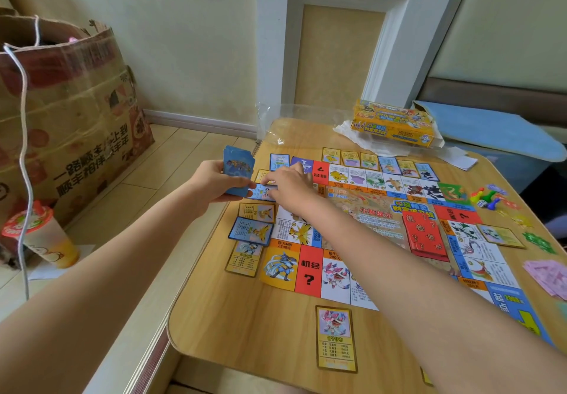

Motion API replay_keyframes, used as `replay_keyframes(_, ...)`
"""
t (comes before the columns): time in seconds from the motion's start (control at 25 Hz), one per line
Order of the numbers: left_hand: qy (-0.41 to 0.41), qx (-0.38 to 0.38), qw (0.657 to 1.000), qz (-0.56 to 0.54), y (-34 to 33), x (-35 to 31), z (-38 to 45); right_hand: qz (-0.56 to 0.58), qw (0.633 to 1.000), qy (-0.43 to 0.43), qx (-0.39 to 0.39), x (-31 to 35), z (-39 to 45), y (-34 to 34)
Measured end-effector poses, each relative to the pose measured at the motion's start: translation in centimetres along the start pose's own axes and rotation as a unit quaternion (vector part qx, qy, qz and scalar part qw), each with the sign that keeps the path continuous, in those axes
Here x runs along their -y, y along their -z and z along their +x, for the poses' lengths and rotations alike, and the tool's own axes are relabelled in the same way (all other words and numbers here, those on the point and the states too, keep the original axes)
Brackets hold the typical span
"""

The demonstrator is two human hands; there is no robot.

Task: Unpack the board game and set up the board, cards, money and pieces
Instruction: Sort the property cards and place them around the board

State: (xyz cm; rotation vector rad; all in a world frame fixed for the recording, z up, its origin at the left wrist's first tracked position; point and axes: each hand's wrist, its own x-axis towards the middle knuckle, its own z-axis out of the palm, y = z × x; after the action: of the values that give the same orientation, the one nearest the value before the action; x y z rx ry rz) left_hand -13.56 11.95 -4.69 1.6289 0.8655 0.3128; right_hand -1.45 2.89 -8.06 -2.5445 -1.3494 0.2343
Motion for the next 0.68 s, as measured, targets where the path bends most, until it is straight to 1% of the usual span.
replay_keyframes(0.08, 0.0, 0.0, 1.0, -0.001, 0.0, 0.0, -0.1, 0.03, 0.999, 0.007, -0.026, 0.1, -0.3, 0.3)
replay_keyframes(0.16, -0.002, 0.001, 1.0, -0.003, 0.1, -0.1, -0.2, 0.08, 0.995, 0.041, -0.048, 0.1, -1.0, 0.7)
replay_keyframes(0.28, -0.003, 0.005, 1.0, -0.01, 0.1, 0.0, -0.4, 0.086, 0.991, 0.102, -0.013, -0.4, -2.6, 0.7)
replay_keyframes(0.44, 0.001, 0.013, 0.998, -0.054, 0.2, 0.0, -0.8, 0.092, 0.991, 0.093, 0.0, -1.4, -3.7, 0.0)
replay_keyframes(0.56, -0.001, 0.012, 0.999, -0.049, 0.1, -0.1, -1.1, 0.094, 0.993, 0.071, -0.012, -1.2, -3.7, -0.3)
replay_keyframes(0.68, -0.005, 0.013, 0.999, -0.046, -0.2, -0.4, -1.2, 0.083, 0.994, 0.068, -0.003, -0.9, -3.6, -0.3)
